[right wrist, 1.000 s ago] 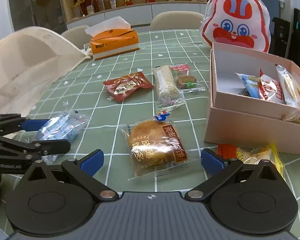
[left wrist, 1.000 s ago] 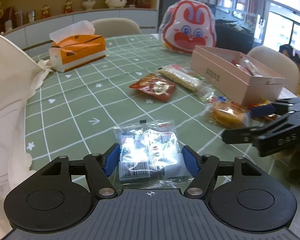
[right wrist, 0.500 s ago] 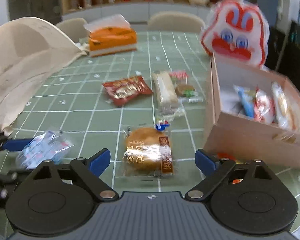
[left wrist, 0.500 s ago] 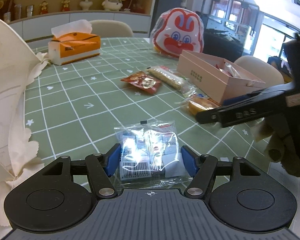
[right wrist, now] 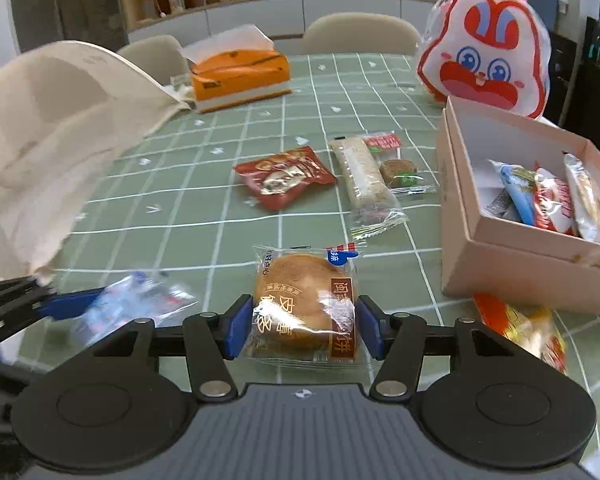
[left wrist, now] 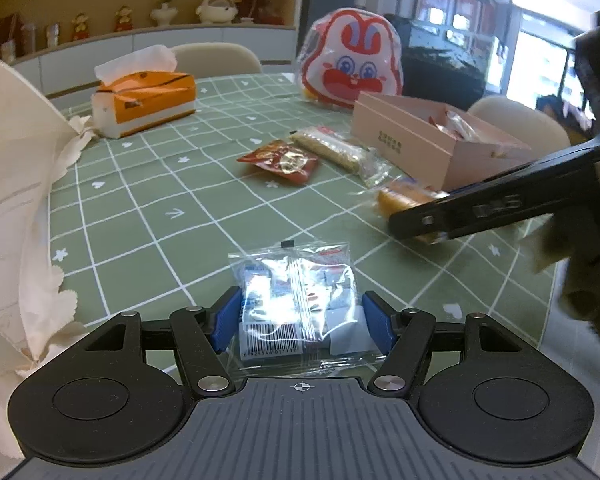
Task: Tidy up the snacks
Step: 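Close the right gripper on the round wrapped pastry, then carry both packets over the pink box and open both grippers to drop them, then move the left gripper to the red cookie packet while the right approaches the puffed-snack packet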
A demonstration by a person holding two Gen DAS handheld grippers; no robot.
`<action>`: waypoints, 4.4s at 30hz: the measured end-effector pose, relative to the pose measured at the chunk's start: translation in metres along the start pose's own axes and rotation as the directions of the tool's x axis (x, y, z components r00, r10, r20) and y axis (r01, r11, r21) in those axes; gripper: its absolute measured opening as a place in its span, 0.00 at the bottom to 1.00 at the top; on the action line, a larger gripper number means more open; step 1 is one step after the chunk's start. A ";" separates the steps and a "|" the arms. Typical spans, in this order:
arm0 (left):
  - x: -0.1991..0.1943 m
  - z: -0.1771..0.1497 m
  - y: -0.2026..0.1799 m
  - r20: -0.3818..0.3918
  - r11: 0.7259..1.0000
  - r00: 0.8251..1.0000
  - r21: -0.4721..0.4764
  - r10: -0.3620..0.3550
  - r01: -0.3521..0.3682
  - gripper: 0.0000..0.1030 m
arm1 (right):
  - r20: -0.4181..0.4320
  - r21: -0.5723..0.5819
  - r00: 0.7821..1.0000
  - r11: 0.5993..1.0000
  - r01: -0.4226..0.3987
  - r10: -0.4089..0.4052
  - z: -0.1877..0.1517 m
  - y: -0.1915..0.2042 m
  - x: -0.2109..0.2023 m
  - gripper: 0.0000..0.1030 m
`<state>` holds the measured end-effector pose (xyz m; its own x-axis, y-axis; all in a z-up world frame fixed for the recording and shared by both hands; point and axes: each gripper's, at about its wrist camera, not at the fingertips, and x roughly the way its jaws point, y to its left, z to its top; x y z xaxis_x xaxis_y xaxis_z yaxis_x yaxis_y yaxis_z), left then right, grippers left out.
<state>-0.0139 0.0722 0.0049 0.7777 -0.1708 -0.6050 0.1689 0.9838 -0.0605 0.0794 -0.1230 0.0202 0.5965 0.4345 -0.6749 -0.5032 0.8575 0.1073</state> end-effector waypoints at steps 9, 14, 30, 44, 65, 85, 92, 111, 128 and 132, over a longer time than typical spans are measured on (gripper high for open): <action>-0.005 0.002 -0.007 -0.004 0.999 0.999 0.009 -0.040 0.040 0.64 | 0.053 0.016 0.998 0.999 0.042 -0.043 -0.050 -0.027 -0.067 0.54; -0.025 0.005 -0.036 0.002 0.991 0.991 0.000 -0.134 0.134 0.64 | 0.064 0.051 0.994 0.995 0.086 -0.090 -0.070 -0.060 -0.091 0.54; -0.039 0.097 -0.123 0.103 0.965 0.960 0.037 -0.261 0.258 0.64 | 0.313 0.111 0.940 0.988 0.105 -0.134 -0.012 -0.139 -0.182 0.54; 0.170 0.194 -0.141 -0.092 0.965 0.966 -0.119 -0.243 0.232 0.64 | 0.276 0.218 0.933 0.961 0.172 -0.230 0.063 -0.229 -0.139 0.54; 0.094 0.122 0.043 0.065 0.917 0.997 -0.393 -0.044 0.066 0.63 | 0.097 0.196 0.989 0.976 0.090 -0.111 0.124 -0.166 0.012 0.69; 0.031 0.057 0.073 0.021 0.934 1.000 -0.357 -0.021 0.027 0.63 | -0.045 -0.027 0.999 0.999 0.030 -0.031 0.113 0.019 0.136 0.73; 0.035 0.054 0.078 -0.016 0.932 1.000 -0.361 0.003 -0.008 0.63 | -0.061 0.026 0.998 1.000 -0.011 0.012 0.112 0.014 0.138 0.67; 0.028 0.055 0.074 -0.020 0.937 1.000 -0.348 -0.017 0.009 0.62 | -0.099 0.025 0.975 0.980 -0.198 0.199 0.033 0.000 0.043 0.53; 0.062 0.083 0.061 0.017 0.925 0.996 -0.370 -0.083 0.084 0.62 | 0.109 -0.020 0.991 0.996 0.085 -0.082 -0.040 -0.071 -0.030 0.68; 0.091 0.088 0.058 -0.024 0.929 0.998 -0.367 -0.054 0.041 0.62 | 0.159 -0.005 0.982 0.994 0.105 -0.103 -0.053 -0.080 -0.036 0.68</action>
<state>0.1198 0.1084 0.0161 0.7526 -0.2218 -0.6201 -0.0332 0.9276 -0.3721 0.0657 -0.2220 -0.0026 0.7368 0.3819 -0.5579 -0.4409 0.8970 0.0318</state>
